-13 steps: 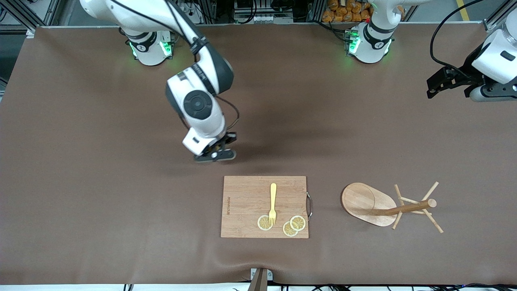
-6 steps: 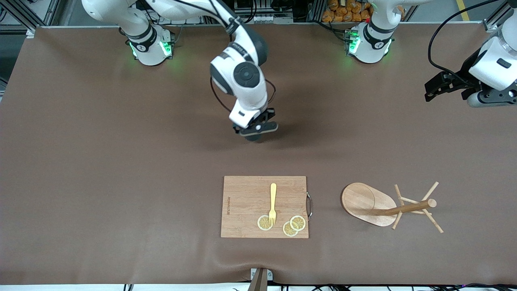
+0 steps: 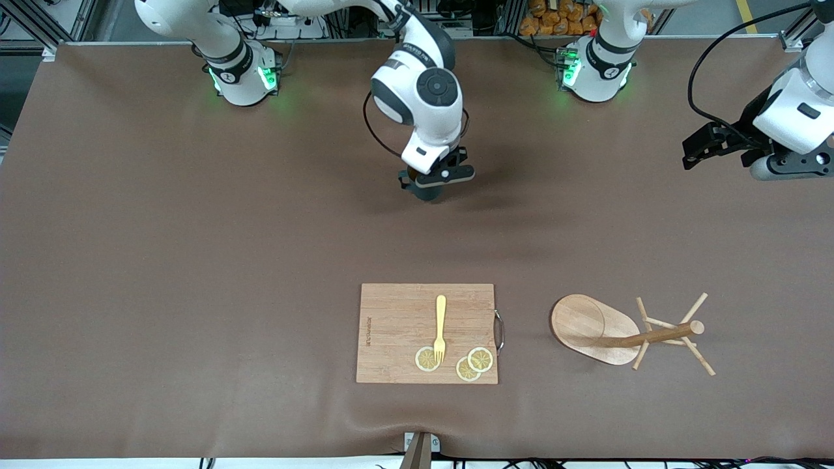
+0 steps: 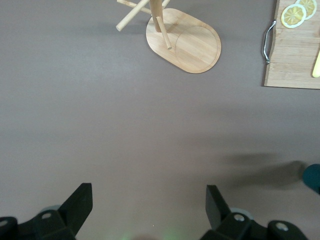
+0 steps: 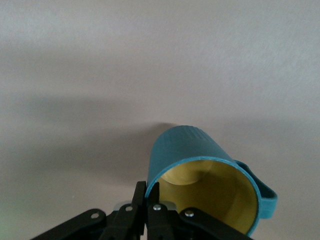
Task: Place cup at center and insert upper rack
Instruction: 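Carry the teal mug with the right gripper toward the table center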
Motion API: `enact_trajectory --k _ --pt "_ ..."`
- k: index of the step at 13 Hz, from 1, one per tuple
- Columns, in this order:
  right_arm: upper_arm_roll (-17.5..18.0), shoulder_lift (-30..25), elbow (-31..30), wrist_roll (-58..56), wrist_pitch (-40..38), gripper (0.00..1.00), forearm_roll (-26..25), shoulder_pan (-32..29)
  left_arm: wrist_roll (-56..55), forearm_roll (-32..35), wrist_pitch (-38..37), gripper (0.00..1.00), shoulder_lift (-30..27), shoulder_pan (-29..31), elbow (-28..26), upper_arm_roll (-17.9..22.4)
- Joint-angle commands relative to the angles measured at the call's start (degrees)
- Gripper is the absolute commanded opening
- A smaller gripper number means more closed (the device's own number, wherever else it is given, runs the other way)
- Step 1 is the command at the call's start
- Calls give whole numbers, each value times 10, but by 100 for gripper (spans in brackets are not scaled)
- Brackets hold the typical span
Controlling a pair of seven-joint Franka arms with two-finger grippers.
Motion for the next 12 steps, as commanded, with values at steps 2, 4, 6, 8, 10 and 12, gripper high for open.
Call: enact_trajectory --k 2,4,6,8,10,12 --pt "-10 15 11 44 2 0 6 26 -9 -11 2 100 4 3 7 -2" --pt "-10 18 11 56 2 0 6 34 -15 -11 2 100 4 3 6 -2" --pt "-9 25 19 73 2 0 3 40 -27 -11 2 100 5 1 7 -2" --pt "-9 27 20 72 2 0 0 48 -30 -11 2 100 6 -1 7 -2" --pt "-9 27 20 71 2 0 0 53 -36 -11 3 100 9 -1 8 -2" --pt "-9 33 20 70 2 0 -2 60 -40 -13 9 100 12 -1 9 -2"
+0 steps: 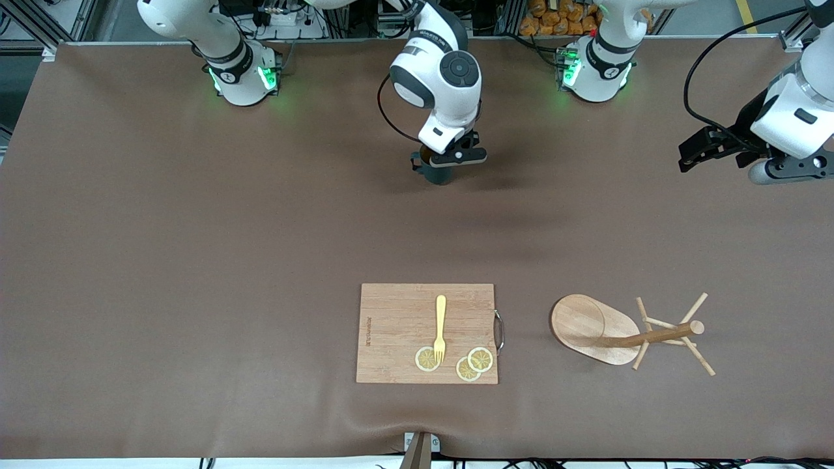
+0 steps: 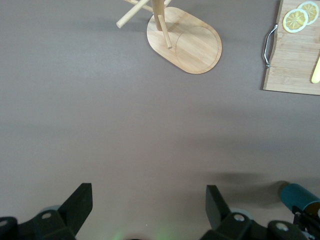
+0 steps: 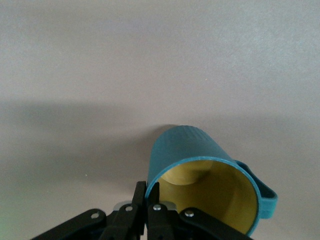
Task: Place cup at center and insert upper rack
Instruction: 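Carry the teal mug with the right gripper toward the table center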
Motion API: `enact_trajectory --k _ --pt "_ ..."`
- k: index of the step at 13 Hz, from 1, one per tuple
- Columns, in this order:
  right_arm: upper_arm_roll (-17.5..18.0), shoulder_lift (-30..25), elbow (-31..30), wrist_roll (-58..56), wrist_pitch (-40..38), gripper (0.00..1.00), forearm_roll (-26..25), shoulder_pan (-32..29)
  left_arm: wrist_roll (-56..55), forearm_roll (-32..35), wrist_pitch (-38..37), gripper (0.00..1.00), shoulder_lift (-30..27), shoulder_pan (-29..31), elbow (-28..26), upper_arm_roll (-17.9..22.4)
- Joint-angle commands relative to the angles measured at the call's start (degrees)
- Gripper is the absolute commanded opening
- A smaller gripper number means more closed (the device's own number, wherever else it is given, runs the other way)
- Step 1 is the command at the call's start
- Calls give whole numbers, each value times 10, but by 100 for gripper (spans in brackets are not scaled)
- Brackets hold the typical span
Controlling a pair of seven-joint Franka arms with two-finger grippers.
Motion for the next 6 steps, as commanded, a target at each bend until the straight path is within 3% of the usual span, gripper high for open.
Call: enact_trajectory --k 1,4,6 --pt "-9 17 16 12 -2 0 -2 15 -11 -12 10 100 9 0 9 -1" --pt "-9 21 15 15 -2 0 -7 14 -11 -14 16 100 15 1 7 -1" --pt "-9 22 15 15 -2 14 -7 14 -24 -14 16 100 15 0 7 -1"
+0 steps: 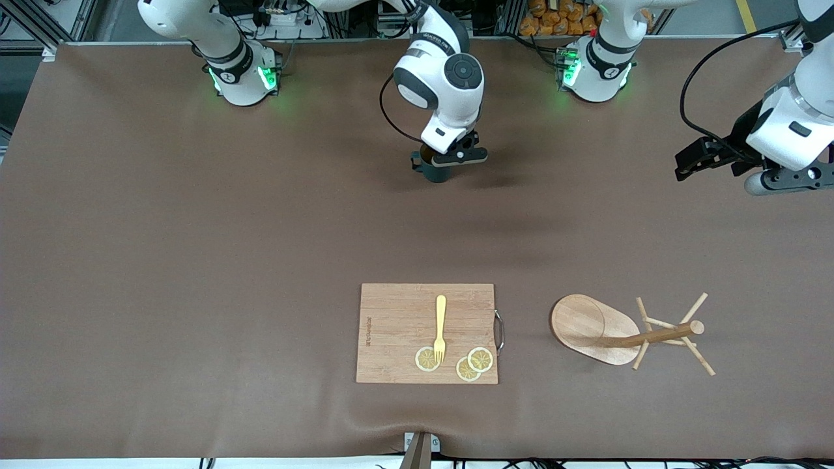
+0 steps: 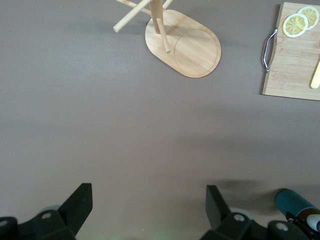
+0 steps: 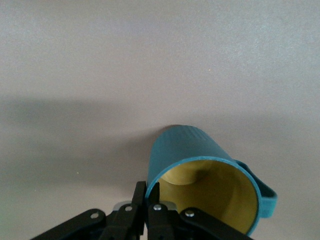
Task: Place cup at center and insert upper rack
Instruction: 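Carry the teal mug with the right gripper toward the table center, then set the mug down and open the right gripper while the left gripper approaches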
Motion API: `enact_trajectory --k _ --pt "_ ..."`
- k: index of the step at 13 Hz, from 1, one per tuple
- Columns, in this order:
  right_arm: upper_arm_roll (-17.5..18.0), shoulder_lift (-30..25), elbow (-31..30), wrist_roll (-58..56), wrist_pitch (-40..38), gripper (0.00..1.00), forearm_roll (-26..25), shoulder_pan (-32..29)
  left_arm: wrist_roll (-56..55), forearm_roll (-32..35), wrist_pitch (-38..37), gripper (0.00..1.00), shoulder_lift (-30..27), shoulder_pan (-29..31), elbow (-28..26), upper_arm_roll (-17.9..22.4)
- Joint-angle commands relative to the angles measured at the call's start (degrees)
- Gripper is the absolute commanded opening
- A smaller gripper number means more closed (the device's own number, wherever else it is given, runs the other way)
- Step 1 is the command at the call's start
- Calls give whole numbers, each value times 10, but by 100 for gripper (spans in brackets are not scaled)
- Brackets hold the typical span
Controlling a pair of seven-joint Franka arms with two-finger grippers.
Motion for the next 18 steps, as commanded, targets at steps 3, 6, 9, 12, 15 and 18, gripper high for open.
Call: enact_trajectory --k 3,6,9,12,15,18 --pt "-7 7 15 15 -3 32 -6 8 -23 -11 2 100 2 -1 7 -1" --pt "-7 4 16 15 -4 42 -5 4 -42 -11 2 100 2 -4 8 -2" --pt "-7 1 32 6 -5 67 0 -16 -68 -11 2 100 2 -5 9 -7" --pt "-7 -33 34 -11 -9 100 -3 -48 -71 -12 1 100 1 -3 10 -14" --pt "-6 -79 37 -76 -42 100 -4 -100 -103 -12 0 100 1 -11 11 -15" --pt "-5 -120 61 -87 -103 100 -5 -167 -156 -12 0 100 -1 -40 16 -14"
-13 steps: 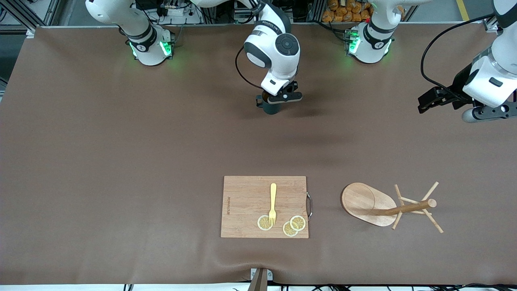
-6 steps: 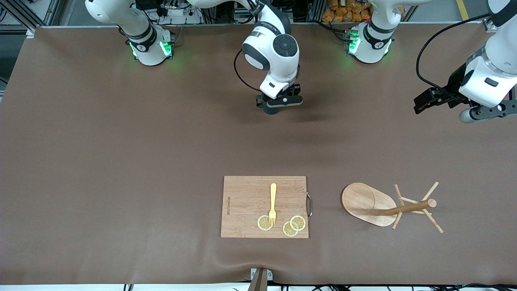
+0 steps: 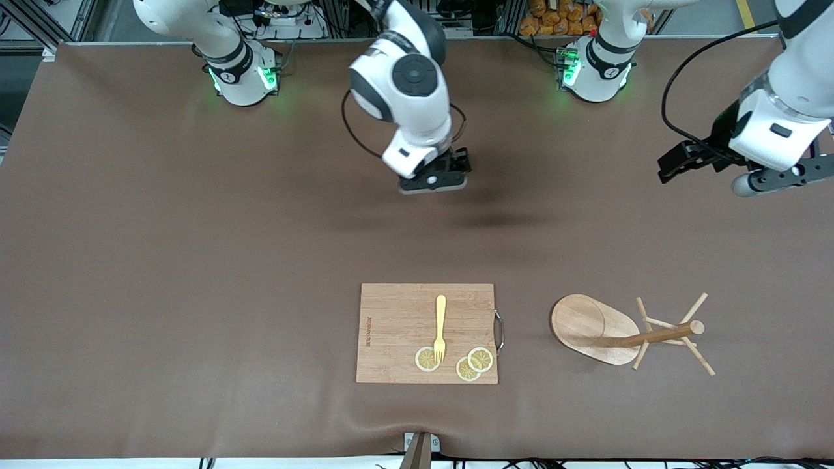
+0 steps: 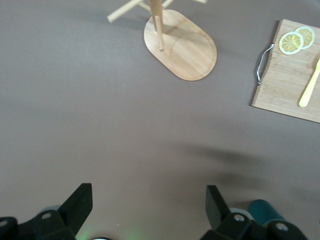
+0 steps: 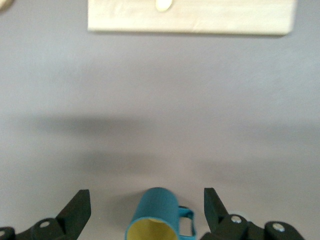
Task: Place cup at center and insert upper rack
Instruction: 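Set the mug down and open the right gripper while the left gripper approaches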
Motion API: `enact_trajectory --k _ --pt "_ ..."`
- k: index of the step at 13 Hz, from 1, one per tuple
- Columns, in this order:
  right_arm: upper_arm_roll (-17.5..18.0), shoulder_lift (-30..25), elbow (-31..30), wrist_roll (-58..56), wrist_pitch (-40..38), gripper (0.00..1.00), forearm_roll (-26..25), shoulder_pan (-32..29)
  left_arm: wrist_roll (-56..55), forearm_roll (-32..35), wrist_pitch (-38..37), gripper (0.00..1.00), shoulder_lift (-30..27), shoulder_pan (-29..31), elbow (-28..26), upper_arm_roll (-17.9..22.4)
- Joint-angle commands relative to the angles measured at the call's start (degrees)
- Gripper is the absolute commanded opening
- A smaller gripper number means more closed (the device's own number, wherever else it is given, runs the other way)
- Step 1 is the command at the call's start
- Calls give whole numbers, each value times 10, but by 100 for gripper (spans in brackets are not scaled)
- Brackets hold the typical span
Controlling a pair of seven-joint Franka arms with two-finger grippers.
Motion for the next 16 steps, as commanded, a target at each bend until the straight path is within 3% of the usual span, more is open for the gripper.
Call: enact_trajectory --k 1,6,8,11,16 --pt "11 -49 4 -14 -41 100 -4 -64 -51 -10 -1 100 0 -24 15 1" --pt "11 -107 18 -133 -120 100 -25 -180 -198 -17 0 100 7 -102 26 2" --pt "12 -124 23 -198 -149 100 -55 -238 -269 -25 0 100 33 -146 52 3" --pt "12 -143 23 -263 -175 100 -55 -326 -387 -23 0 100 65 -220 90 7" --pt "12 -166 18 -320 -205 100 -55 -431 -575 -20 1 100 128 -405 140 93"
